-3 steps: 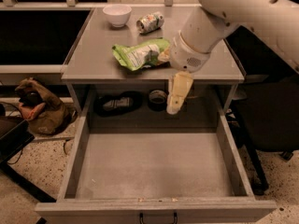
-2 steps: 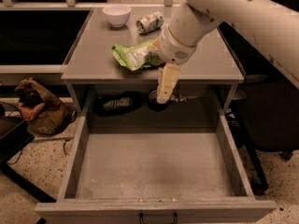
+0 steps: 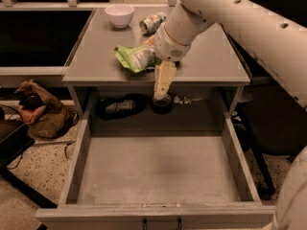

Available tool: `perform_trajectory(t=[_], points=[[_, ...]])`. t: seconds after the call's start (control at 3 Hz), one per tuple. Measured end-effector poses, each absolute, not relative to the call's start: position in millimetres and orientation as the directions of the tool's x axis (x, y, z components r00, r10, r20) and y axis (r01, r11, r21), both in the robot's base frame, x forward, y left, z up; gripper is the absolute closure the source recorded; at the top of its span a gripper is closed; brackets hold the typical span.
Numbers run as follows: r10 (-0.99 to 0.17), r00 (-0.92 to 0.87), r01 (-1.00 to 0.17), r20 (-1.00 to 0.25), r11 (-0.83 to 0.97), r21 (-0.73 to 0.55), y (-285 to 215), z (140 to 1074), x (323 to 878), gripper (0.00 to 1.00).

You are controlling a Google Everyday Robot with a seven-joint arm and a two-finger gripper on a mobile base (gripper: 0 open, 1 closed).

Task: Place green rice chip bag into top drawer

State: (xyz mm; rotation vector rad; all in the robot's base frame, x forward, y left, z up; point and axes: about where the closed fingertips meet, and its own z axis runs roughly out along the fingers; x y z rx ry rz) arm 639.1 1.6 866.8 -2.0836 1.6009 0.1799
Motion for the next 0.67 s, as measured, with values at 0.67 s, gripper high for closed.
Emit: perform_trajectory(t=[0.67], points=[[-0.869,0.324,-0.915,-0.373,-0.189,-0.355,9,866,667,0.0]])
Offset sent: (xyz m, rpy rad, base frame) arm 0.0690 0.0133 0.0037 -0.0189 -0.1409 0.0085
